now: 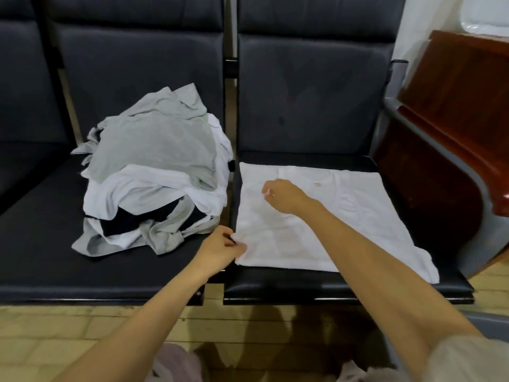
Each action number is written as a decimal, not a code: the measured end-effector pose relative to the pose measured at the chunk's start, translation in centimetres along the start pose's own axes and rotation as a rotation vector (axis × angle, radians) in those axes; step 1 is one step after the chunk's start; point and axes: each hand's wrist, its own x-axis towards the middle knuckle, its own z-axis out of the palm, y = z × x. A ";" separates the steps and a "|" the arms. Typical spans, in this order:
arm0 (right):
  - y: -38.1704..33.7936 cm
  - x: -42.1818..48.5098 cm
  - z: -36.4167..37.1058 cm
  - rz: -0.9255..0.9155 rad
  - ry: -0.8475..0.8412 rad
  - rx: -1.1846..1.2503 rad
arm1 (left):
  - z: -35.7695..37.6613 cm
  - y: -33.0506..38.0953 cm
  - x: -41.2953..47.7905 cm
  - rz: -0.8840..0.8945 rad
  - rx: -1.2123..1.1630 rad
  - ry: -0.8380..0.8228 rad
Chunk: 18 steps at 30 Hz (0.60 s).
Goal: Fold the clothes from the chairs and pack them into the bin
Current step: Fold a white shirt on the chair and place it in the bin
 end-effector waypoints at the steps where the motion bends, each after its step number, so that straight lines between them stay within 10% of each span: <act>1: -0.8 1.8 0.3 -0.031 -0.005 0.052 | 0.2 0.0 0.1 0.010 0.041 0.013; 13: -3.4 11.7 5.9 0.112 -0.155 0.011 | 1.3 0.3 1.0 0.023 0.259 0.039; 18: -1.7 11.0 3.3 0.065 -0.012 0.421 | 1.9 1.8 0.8 0.093 -0.035 0.112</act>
